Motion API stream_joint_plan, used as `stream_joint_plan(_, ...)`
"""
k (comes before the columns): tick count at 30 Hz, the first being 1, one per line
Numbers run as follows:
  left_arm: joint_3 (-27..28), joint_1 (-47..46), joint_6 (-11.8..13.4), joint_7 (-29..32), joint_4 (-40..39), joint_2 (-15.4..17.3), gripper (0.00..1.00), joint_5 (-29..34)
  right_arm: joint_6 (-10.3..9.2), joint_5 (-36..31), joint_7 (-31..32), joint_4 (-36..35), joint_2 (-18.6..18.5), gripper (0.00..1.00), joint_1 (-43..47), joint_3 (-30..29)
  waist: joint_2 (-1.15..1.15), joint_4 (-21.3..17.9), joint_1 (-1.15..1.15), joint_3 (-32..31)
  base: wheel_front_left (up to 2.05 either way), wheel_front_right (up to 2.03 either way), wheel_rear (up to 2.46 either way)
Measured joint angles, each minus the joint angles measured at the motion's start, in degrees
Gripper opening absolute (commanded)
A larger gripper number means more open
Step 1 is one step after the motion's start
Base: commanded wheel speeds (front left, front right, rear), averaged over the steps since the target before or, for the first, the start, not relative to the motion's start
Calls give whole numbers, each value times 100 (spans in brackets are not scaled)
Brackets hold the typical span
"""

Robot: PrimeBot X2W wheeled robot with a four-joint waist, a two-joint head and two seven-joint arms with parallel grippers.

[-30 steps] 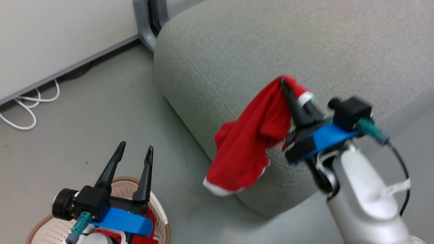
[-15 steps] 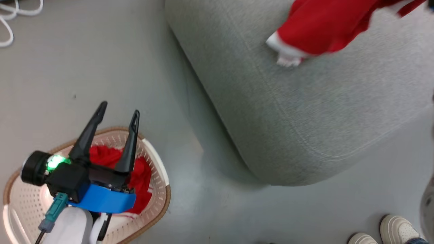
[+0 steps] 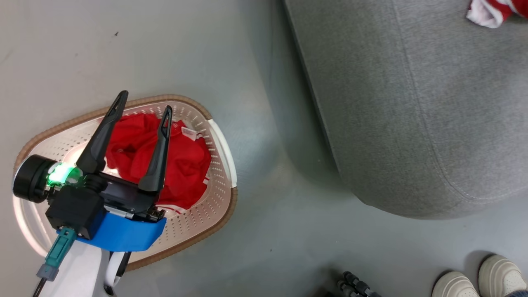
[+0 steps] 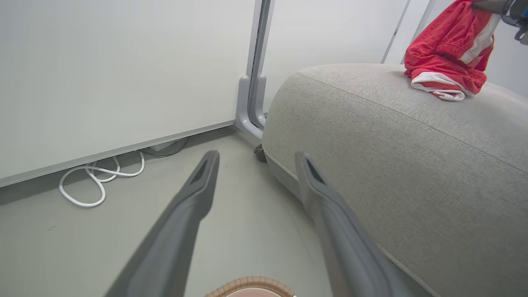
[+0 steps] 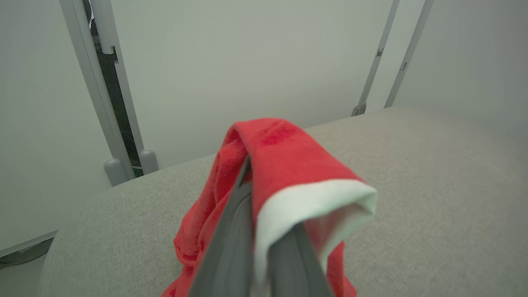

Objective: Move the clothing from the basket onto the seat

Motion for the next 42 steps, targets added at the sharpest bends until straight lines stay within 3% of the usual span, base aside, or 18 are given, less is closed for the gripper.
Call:
stream_joint_plan(3,-49,-42,4,1,36,-38,100,1,-1,-304,-43,399,58,0,129,-216,0,126,0,59,0,0,0)
stream_joint_plan(4,-53,-58,4,1,46,-59,100,1,0,-420,-47,476,62,13,129,-272,0,154,0,59,0,0,0)
stream_joint_plan(5,-52,-75,4,0,47,-76,100,1,0,-503,-52,537,63,42,124,-336,0,177,-1,51,0,0,0)
stream_joint_plan(6,-46,-92,4,0,46,-86,100,0,0,-565,-69,603,63,88,124,-411,0,194,-1,40,0,0,0)
stream_joint_plan(7,-36,-105,4,0,48,-90,100,-2,-1,-648,-73,668,62,100,125,-464,0,205,-1,26,0,0,0)
stream_joint_plan(20,-52,-188,4,0,193,-299,100,-56,0,-1098,-118,799,225,100,146,-569,0,268,-1,-260,0,0,0)
stream_joint_plan(25,19,-173,4,1,376,-502,100,-157,0,-1099,-123,254,571,100,783,-34,0,306,-1,-610,0,0,0)
stream_joint_plan(42,458,721,-8,1,1192,-1179,100,-316,-1,-813,-125,-1924,1082,100,3694,1428,1,542,-4,-2428,0,0,0)
